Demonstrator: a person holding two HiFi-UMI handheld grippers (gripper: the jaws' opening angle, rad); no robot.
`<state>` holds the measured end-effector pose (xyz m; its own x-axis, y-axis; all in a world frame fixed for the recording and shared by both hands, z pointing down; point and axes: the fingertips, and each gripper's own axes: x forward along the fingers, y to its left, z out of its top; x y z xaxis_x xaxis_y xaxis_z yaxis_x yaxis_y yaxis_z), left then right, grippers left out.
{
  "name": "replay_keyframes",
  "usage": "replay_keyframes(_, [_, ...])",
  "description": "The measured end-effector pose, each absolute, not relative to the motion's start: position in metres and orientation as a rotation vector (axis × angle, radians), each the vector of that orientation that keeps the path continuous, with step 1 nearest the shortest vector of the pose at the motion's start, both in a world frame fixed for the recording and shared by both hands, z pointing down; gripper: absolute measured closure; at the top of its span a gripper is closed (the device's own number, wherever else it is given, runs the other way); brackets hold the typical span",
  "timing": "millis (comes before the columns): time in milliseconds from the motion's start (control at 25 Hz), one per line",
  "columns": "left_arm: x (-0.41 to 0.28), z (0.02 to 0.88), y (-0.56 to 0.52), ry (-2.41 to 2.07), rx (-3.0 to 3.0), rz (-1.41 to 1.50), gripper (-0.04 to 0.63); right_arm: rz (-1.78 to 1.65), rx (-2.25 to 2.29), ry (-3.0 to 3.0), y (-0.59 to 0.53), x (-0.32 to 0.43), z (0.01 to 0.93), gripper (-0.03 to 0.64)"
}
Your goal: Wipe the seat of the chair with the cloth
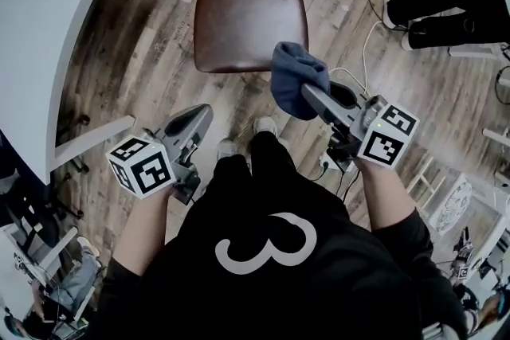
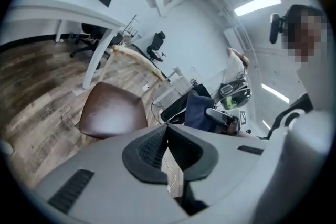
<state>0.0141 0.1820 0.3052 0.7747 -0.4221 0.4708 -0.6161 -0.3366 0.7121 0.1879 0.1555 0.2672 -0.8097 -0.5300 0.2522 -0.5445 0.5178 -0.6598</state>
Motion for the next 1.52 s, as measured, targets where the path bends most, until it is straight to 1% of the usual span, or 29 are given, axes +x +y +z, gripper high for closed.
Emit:
replay_keyframes(160, [0.015,0.237,0.196,-0.716,2.16,0.246,0.583,1.086,0.924,-2.8,0.194,0.17,0.209,0.554])
replay_keyframes(320, [0.015,0.164,0.225,-0.615,2.344,0.186,0.583,0.939,0.993,-2.857,0.241,0.15,0.155,0.554])
replay_keyframes(560, [-0.023,0.068,0.299,-0.547,2.515,0.034,0.583,0.853,1.036,-2.972,0.328,0.092,0.085,0.555])
replay_keyframes(720, [-0.041,0.028,0.345,-0.505,2.638,0.02,0.583,0.763,1.047,-3.057,0.369,0.068,0.044,0.555])
replay_keyframes(920, [-0.06,0.001,0.383,-0.457,2.675,-0.031,0.583,0.674,1.074,-3.072,0.403,0.046,0.022,0.557])
replay_keyframes(1120, [-0.081,-0.001,0.394,-0.436,2.664,-0.09,0.583,0.642,1.1,-3.09,0.415,0.026,0.016,0.557])
replay_keyframes(1520, [-0.091,0.003,0.408,-0.405,2.665,-0.109,0.583,0.632,1.147,-3.068,0.432,0.017,0.015,0.557])
